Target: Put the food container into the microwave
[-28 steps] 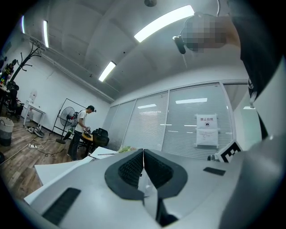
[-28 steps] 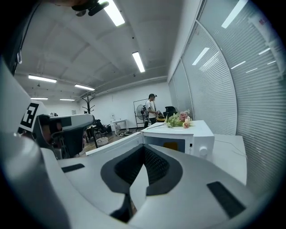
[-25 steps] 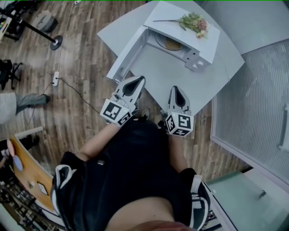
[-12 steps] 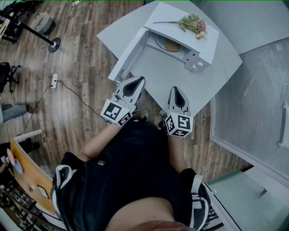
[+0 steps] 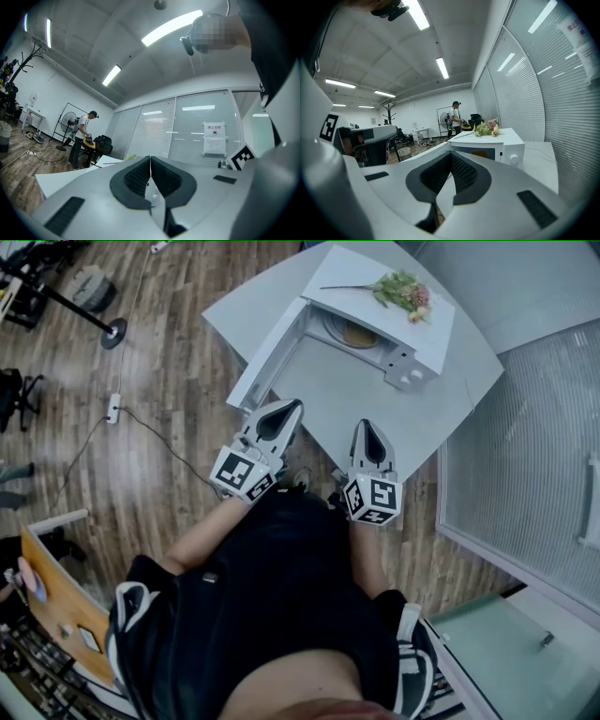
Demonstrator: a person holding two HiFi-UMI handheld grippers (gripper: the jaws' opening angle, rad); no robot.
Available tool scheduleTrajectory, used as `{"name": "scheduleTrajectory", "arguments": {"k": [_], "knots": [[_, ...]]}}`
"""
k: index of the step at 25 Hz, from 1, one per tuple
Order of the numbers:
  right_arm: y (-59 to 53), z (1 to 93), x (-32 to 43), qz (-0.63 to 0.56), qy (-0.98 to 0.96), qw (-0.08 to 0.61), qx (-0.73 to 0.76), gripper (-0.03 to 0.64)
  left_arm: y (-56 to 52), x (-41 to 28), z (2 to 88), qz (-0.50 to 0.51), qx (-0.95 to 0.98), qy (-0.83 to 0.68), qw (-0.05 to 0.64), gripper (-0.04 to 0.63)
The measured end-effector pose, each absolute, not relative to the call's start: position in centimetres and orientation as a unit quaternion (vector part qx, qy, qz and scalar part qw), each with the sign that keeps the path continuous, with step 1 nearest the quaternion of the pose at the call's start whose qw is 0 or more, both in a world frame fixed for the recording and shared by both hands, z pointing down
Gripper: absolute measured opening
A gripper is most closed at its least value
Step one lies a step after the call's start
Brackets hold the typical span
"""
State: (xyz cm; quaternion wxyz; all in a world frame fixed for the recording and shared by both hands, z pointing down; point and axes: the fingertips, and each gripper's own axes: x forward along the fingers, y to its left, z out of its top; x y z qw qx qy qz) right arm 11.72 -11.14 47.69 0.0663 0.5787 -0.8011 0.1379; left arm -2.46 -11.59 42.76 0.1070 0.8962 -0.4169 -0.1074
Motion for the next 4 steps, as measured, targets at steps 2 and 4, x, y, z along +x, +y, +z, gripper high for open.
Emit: {"name": "scheduleTrajectory", "arguments": {"k": [2, 4], "knots": [[-11.09, 47.77, 11.64, 0.138, -0.800, 0.066, 0.580, 0.025, -11.51, -2.54, 42.83, -0.108, 0.897, -0.416, 0.107, 0.023], [-11.08, 47.90, 11.60, 0.139, -0.800, 0.065, 0.581, 0.025, -11.47, -2.57, 42.96, -0.108, 0.897, -0.415, 0.107, 0.023]]}}
